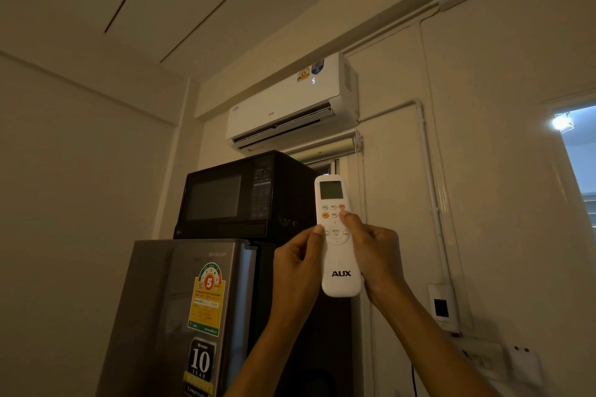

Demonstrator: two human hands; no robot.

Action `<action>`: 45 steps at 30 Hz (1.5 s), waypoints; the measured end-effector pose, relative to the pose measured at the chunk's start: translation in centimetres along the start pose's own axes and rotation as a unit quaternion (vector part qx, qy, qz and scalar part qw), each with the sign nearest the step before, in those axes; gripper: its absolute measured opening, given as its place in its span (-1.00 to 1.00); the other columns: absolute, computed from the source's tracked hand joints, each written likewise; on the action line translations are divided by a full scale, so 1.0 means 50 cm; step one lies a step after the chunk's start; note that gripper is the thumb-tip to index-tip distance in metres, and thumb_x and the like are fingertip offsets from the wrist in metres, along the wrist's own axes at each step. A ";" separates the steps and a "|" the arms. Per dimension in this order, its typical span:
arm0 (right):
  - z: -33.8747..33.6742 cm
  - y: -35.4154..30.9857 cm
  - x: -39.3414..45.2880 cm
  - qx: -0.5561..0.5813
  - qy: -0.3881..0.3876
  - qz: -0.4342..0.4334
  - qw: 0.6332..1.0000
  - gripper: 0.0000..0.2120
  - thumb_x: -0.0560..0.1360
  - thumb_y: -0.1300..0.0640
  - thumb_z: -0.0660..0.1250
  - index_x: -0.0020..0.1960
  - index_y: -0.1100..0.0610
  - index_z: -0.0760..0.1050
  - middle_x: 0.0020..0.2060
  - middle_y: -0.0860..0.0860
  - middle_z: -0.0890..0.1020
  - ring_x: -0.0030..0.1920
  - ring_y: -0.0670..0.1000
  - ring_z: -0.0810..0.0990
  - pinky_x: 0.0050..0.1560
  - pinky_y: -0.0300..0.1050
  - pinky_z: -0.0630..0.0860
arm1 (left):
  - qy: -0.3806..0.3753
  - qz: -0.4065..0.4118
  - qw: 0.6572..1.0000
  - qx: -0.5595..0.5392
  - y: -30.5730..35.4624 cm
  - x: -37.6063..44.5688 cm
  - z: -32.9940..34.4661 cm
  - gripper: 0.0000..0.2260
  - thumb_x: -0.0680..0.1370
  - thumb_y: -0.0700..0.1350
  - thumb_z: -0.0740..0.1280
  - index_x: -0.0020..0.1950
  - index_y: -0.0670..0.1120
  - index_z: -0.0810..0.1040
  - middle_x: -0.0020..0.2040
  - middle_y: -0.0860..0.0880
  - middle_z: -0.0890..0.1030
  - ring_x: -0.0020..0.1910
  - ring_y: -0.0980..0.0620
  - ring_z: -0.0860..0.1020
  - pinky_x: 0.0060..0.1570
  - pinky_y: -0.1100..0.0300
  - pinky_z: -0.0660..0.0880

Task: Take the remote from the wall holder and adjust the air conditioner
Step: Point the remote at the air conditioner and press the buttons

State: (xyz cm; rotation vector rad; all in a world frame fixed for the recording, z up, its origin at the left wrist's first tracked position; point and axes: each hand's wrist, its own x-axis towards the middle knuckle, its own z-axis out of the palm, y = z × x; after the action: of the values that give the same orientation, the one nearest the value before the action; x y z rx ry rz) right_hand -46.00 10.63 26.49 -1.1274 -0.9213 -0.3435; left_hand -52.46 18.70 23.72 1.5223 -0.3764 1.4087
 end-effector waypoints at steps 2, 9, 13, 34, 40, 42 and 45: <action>0.000 0.001 0.001 0.001 -0.001 0.003 1.000 -0.84 0.46 -0.03 0.30 -0.28 -0.02 0.49 -0.32 -0.03 0.61 -0.36 -0.03 0.62 -0.38 -0.21 0.52 | 0.001 0.001 1.000 -0.002 0.000 0.000 0.001 -0.83 0.54 -0.14 0.19 -0.12 0.09 0.53 -0.15 0.01 0.65 -0.24 0.12 0.67 -0.38 0.34 0.57; -0.001 0.006 0.004 -0.008 0.000 0.003 1.000 -0.83 0.46 -0.03 0.29 -0.29 -0.03 0.47 -0.34 -0.06 0.60 -0.37 -0.04 0.61 -0.39 -0.22 0.50 | 0.002 -0.003 1.000 -0.003 -0.004 0.002 0.002 -0.83 0.54 -0.14 0.19 -0.11 0.08 0.53 -0.14 0.00 0.65 -0.24 0.12 0.67 -0.37 0.34 0.58; -0.002 0.008 0.004 -0.010 0.001 0.000 1.000 -0.82 0.46 -0.03 0.29 -0.30 -0.02 0.47 -0.36 -0.07 0.59 -0.39 -0.05 0.61 -0.41 -0.25 0.48 | 0.000 0.000 1.000 -0.004 -0.004 0.001 0.003 -0.83 0.55 -0.15 0.18 -0.10 0.08 0.53 -0.15 0.01 0.65 -0.24 0.12 0.67 -0.38 0.34 0.57; -0.005 0.020 0.008 -0.008 -0.001 0.001 1.000 -0.83 0.46 -0.03 0.29 -0.29 -0.03 0.46 -0.33 -0.04 0.60 -0.38 -0.04 0.61 -0.39 -0.22 0.50 | 0.002 0.000 1.000 0.006 -0.020 0.003 0.001 -0.84 0.54 -0.14 0.20 -0.11 0.08 0.53 -0.13 0.00 0.65 -0.20 0.08 0.67 -0.33 0.30 0.60; -0.004 0.020 0.007 -0.010 -0.002 0.002 1.000 -0.83 0.46 -0.03 0.29 -0.29 -0.03 0.46 -0.33 -0.04 0.60 -0.37 -0.03 0.61 -0.37 -0.20 0.52 | 0.000 0.001 1.000 0.009 -0.019 0.002 0.001 -0.83 0.54 -0.16 0.19 -0.11 0.09 0.52 -0.14 0.01 0.64 -0.22 0.11 0.67 -0.35 0.32 0.59; -0.004 0.018 0.004 -0.009 -0.002 -0.001 1.000 -0.82 0.46 -0.03 0.29 -0.30 -0.03 0.46 -0.36 -0.08 0.59 -0.39 -0.05 0.61 -0.40 -0.24 0.49 | 0.001 0.002 1.000 0.007 -0.019 0.001 0.000 -0.83 0.54 -0.16 0.19 -0.10 0.09 0.52 -0.13 0.01 0.64 -0.22 0.10 0.67 -0.34 0.31 0.59; -0.003 0.016 0.000 -0.005 -0.004 -0.001 1.000 -0.82 0.46 -0.03 0.28 -0.30 -0.03 0.46 -0.36 -0.09 0.59 -0.39 -0.06 0.61 -0.44 -0.27 0.49 | 0.002 0.002 1.000 0.006 -0.019 -0.001 -0.001 -0.82 0.54 -0.17 0.20 -0.11 0.09 0.51 -0.14 0.02 0.64 -0.23 0.13 0.66 -0.35 0.33 0.59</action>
State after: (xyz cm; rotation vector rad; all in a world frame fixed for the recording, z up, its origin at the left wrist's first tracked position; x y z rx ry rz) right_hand -45.40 10.85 26.00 -1.1383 -0.9278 -0.3467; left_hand -51.76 19.14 23.26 1.5296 -0.3686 1.4185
